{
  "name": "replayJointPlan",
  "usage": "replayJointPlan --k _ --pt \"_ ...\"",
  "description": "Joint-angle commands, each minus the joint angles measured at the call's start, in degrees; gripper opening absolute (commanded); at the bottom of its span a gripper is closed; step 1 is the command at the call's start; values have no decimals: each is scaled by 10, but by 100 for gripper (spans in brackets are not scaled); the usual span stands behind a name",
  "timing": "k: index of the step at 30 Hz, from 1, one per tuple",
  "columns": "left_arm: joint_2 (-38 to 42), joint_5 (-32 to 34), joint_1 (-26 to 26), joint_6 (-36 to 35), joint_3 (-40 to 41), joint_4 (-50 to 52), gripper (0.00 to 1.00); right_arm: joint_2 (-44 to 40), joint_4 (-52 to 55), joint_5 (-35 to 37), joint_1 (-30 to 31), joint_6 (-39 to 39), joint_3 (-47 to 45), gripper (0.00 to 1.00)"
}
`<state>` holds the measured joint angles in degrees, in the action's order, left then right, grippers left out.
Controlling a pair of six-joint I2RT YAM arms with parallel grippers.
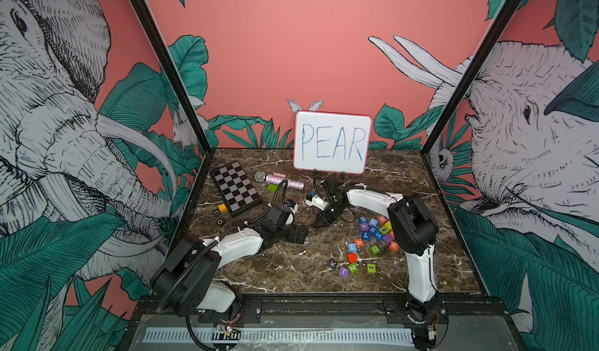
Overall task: Spell the uppercase word “pear” with letter blocks
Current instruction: Place the letter block at the center of the board.
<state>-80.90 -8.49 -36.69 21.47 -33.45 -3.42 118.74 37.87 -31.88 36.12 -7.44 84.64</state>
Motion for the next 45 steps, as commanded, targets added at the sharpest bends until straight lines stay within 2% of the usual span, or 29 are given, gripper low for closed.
replayJointPlan --k 1,9,17,21,24,28,31,34,37,40,42,45 --pt "-9 -24 10 8 -4 -15 99 16 31 -28 -9 -24 19 18" --pt "-48 -46 18 -5 -40 -9 99 42 56 -39 -30 -41 52 24" --pt "-94 -62 20 -15 -76 -3 99 58 72 -45 -58 -50 79 42" --pt "-128 -79 21 -21 -104 -10 99 40 66 -59 -73 -25 85 53" --pt "-147 -78 22 -15 -138 -17 96 -13 -2 -54 -81 40 35 54" --pt "-182 -110 22 -1 -180 -37 91 -98 -128 -23 -82 115 -84 68" --pt "-211 -145 21 29 -188 -50 81 -141 -151 35 -83 135 -148 81" --pt "-226 -160 21 53 -172 -85 80 -187 -181 78 -83 149 -202 87" --pt "-231 -160 20 45 -176 -84 79 -231 -199 106 -84 152 -239 96" --pt "-243 -170 20 40 -187 -80 79 -255 -188 124 -86 143 -250 99" --pt "-256 -192 19 41 -191 -87 72 -263 -181 131 -89 137 -255 99" --pt "-270 -217 17 46 -195 -88 67 -265 -171 138 -97 130 -263 99"
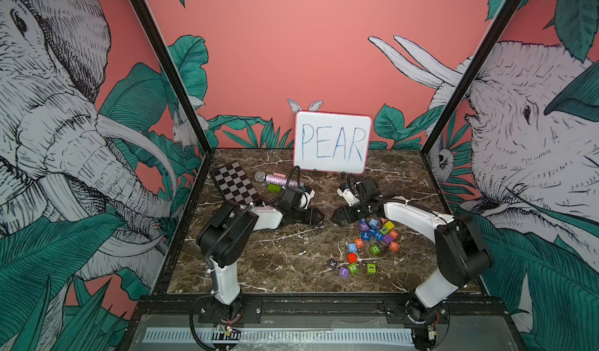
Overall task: Spell the uppercase word “pear” with letter blocks
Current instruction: Place the letter block at the center of the board, then adjust the letter block at the center of the board.
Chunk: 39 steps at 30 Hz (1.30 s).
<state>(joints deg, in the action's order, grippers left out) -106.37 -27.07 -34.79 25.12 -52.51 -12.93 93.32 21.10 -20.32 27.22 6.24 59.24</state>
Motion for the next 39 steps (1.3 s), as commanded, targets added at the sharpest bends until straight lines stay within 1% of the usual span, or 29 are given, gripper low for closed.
replayJointPlan --k 1,4,7,9,14,20,25,26,29,32,35,39 --pt "-17 -33 -4 9 -4 9 66 -32 -5 22 -12 -7 -12 99" --pt "-16 -34 -12 5 -5 15 64 -42 -13 16 -25 -6 -22 99" --pt "-16 -49 -17 2 -13 46 57 -42 -16 8 -35 -7 -25 99" --pt "-9 -57 -19 0 -5 65 55 -44 -16 6 -39 -9 -26 99" --pt "15 -51 -25 -7 14 87 54 -45 -28 -1 -47 -9 -35 99" --pt "10 -58 -44 -7 -21 115 50 -41 -47 -18 -51 3 -47 99" --pt "9 -65 -50 -12 -29 138 51 -44 -52 -21 -51 8 -55 99" --pt "9 -67 -67 -13 -30 142 51 -47 -54 -19 -51 9 -56 99" --pt "6 -66 -78 -25 -40 156 53 -52 -59 -17 -53 9 -63 99" --pt "-4 -57 -91 -51 -63 176 56 -57 -63 -18 -54 10 -68 99" --pt "-5 -31 -96 -104 -83 212 59 -65 -69 -18 -56 13 -76 99" --pt "22 65 -97 -213 -103 289 66 -83 -77 -18 -56 18 -90 99"
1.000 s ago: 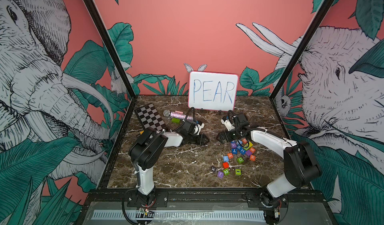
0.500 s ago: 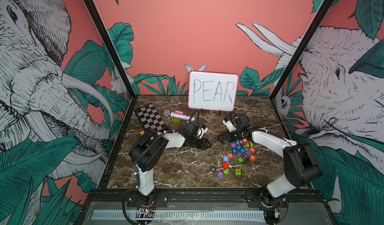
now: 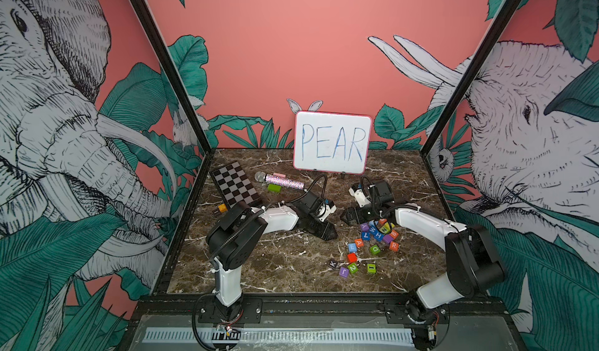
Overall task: Spell the uppercase word “pear” with letter blocks
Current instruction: Adjust the letter block at the center of the board, then pick up the letter block from the center of the board.
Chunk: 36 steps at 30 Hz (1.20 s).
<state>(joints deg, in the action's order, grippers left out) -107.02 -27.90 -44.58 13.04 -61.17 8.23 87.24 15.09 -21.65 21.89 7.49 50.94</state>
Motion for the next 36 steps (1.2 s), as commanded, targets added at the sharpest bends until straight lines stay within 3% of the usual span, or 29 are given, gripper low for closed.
replayJointPlan --k 1,5,17,22,28,36 --pt "35 94 1 -115 -20 88 68 -27 -20 -4 -3 8 -11 99" --pt "33 139 1 -150 -41 96 73 -42 -28 3 -3 16 -25 99" --pt "-28 160 -29 -136 -91 70 77 -69 -33 23 -3 31 -59 99" --pt "-57 182 -35 -123 -113 81 71 -65 -34 21 -3 31 -60 99" --pt "-64 185 -37 -115 -117 92 53 -66 -35 22 -3 30 -64 99" --pt "-41 190 -40 -107 -84 104 46 -75 -31 32 -4 24 -67 99"
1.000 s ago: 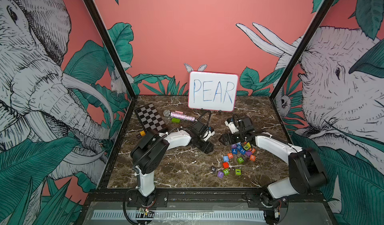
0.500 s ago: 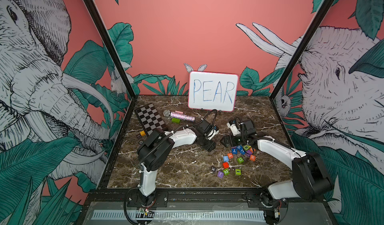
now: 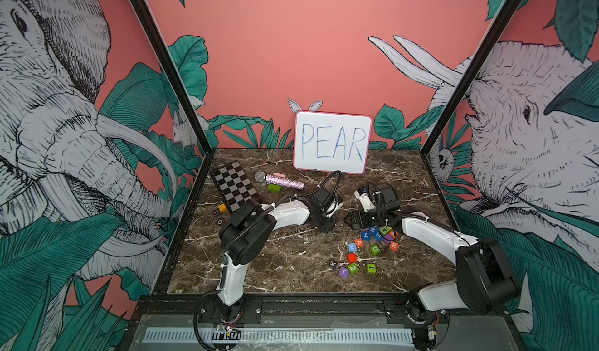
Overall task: Spell the uppercase word “pear” with letter blocks
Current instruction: Pick up the letter block from the center of the board.
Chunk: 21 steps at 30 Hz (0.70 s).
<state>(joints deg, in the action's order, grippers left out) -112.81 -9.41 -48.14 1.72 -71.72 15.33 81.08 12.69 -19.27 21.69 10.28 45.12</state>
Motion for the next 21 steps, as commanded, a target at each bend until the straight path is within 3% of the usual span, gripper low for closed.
replayJointPlan --k 1,5,11,14,21 --pt "19 6 -5 10 24 32 45 -13 -8 7 -2 -3 -9 99" --pt "22 6 -6 19 25 35 35 -9 -10 2 -2 -2 -10 99" --pt "28 25 -6 39 29 23 32 -10 -14 -2 -2 -1 -11 99" --pt "27 68 -4 62 21 -3 31 -11 -28 -2 -2 6 -13 99" --pt "-18 119 18 105 -67 -21 29 17 -43 8 -2 10 4 99"
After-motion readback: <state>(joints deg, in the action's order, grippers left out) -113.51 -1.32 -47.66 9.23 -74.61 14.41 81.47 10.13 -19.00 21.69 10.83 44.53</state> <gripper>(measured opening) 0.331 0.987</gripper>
